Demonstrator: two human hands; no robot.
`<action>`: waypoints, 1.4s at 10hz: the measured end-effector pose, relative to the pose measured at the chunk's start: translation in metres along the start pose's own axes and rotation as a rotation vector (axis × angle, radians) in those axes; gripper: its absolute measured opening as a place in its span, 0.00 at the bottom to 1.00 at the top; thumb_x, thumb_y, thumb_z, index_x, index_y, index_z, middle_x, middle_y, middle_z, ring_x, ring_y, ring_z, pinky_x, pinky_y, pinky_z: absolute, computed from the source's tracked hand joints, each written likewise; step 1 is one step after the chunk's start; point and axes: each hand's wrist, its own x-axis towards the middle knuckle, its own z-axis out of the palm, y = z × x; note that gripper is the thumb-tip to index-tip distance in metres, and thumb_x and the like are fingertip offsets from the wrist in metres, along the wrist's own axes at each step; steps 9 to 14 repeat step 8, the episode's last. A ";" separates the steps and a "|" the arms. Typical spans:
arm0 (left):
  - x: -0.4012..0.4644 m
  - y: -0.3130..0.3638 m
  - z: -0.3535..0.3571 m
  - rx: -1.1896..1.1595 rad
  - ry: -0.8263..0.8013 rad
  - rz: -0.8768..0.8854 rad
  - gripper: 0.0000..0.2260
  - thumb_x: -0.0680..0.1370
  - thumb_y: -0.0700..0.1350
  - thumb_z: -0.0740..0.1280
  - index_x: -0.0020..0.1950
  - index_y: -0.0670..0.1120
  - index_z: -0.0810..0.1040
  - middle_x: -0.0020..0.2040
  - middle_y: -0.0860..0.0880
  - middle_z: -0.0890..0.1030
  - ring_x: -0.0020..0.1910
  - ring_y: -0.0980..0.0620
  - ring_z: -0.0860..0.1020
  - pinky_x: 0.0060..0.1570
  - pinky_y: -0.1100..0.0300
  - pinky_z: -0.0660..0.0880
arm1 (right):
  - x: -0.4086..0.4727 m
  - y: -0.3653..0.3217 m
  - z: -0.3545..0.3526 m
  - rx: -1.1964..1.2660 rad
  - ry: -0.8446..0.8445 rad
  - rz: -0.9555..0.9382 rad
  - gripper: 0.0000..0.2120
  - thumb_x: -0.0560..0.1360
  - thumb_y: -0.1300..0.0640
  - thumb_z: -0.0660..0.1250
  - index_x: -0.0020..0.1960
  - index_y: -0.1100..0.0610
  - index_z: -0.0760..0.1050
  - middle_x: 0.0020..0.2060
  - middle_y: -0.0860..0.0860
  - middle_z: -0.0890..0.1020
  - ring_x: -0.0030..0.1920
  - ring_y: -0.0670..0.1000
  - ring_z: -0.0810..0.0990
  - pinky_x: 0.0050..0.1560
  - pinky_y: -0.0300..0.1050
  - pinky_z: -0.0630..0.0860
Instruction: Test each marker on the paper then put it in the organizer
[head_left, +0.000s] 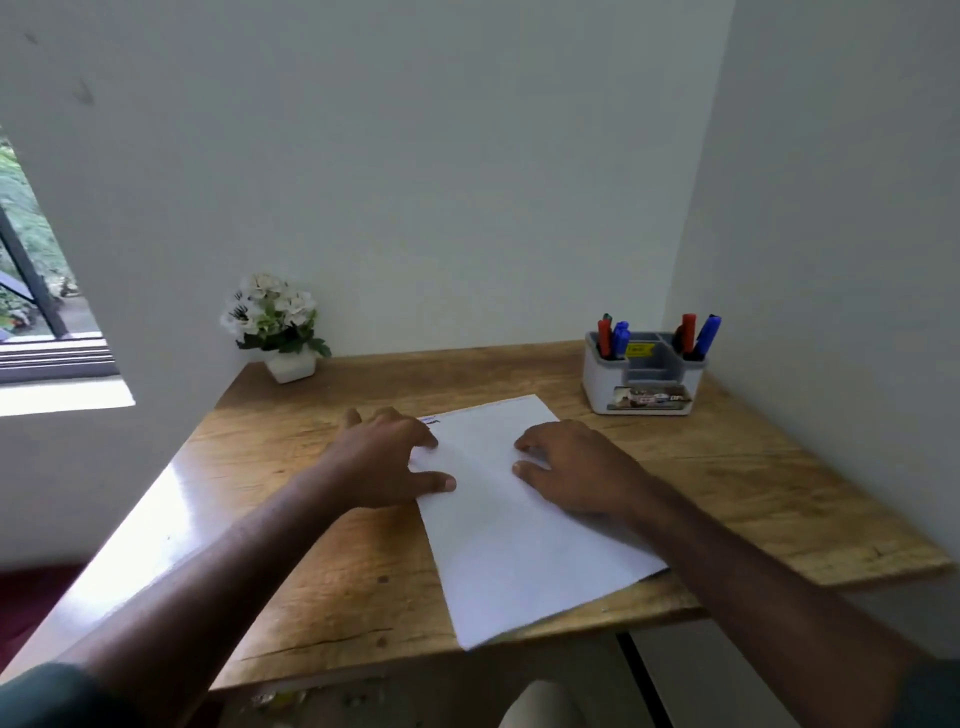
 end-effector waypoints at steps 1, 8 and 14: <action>0.017 -0.007 0.002 -0.030 0.062 -0.030 0.23 0.75 0.69 0.63 0.64 0.57 0.77 0.67 0.57 0.77 0.69 0.53 0.70 0.65 0.46 0.62 | 0.019 -0.007 0.000 -0.096 -0.023 0.013 0.24 0.82 0.41 0.57 0.73 0.50 0.72 0.73 0.49 0.73 0.72 0.54 0.70 0.71 0.55 0.68; 0.094 -0.044 0.004 -0.137 0.084 -0.101 0.27 0.76 0.67 0.63 0.71 0.54 0.73 0.71 0.51 0.75 0.68 0.49 0.73 0.65 0.47 0.72 | 0.124 0.002 -0.005 -0.013 0.100 0.065 0.24 0.82 0.45 0.60 0.75 0.53 0.67 0.75 0.52 0.71 0.74 0.55 0.68 0.73 0.52 0.66; 0.094 -0.044 0.004 -0.137 0.084 -0.101 0.27 0.76 0.67 0.63 0.71 0.54 0.73 0.71 0.51 0.75 0.68 0.49 0.73 0.65 0.47 0.72 | 0.124 0.002 -0.005 -0.013 0.100 0.065 0.24 0.82 0.45 0.60 0.75 0.53 0.67 0.75 0.52 0.71 0.74 0.55 0.68 0.73 0.52 0.66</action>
